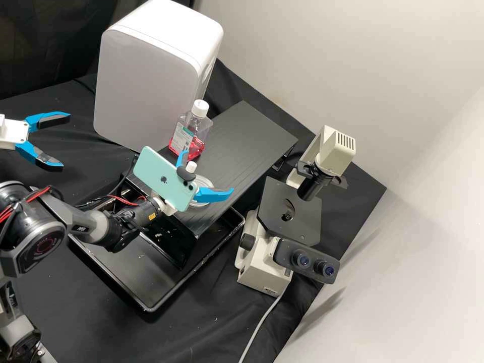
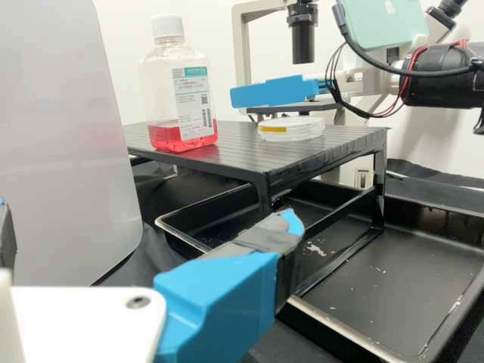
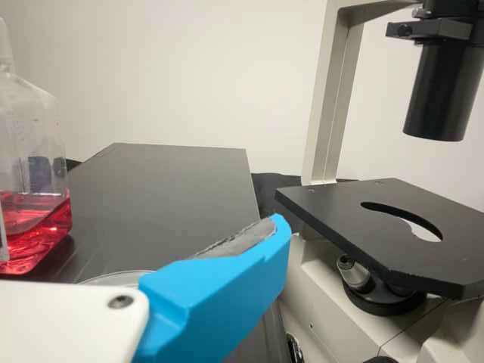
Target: Remove the lid from the petri dish
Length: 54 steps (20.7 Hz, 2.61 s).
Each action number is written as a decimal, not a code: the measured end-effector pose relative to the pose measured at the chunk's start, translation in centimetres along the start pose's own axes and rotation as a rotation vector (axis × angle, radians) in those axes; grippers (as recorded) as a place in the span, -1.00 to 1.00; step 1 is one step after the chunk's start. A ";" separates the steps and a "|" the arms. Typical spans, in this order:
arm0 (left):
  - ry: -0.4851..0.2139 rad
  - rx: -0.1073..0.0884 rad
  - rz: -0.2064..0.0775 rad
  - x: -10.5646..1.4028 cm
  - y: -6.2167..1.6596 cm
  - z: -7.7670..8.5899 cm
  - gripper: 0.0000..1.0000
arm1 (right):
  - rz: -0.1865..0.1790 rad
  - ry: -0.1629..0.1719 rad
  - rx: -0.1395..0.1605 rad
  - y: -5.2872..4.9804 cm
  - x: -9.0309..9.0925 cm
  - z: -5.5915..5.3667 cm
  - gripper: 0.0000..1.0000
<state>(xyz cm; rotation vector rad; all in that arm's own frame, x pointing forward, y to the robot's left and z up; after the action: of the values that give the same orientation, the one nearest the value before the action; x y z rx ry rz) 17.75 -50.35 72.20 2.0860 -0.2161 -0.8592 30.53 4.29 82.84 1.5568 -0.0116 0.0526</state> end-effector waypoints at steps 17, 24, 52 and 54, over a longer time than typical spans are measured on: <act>0.001 -0.001 -0.004 0.0 -0.08 0.0 1.00 | -0.016 -0.017 -0.003 -1.2 -2.0 1.3 1.00; 0.000 -0.004 -0.012 0.1 -0.25 0.0 1.00 | -0.038 -0.012 -0.004 -2.3 -2.2 1.6 1.00; 0.002 -0.008 -0.025 0.2 -0.52 -0.1 1.00 | 0.026 -0.034 0.039 -0.7 -1.8 2.1 1.00; 0.003 -0.010 -0.032 0.2 -0.66 -0.1 1.00 | 0.025 -0.033 0.050 -0.7 -1.8 2.1 1.00</act>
<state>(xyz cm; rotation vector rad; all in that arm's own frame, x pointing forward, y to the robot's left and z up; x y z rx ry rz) 17.89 -49.95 71.64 2.0865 -0.1767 -0.8743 28.79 2.15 82.09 1.6074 -0.0561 0.0477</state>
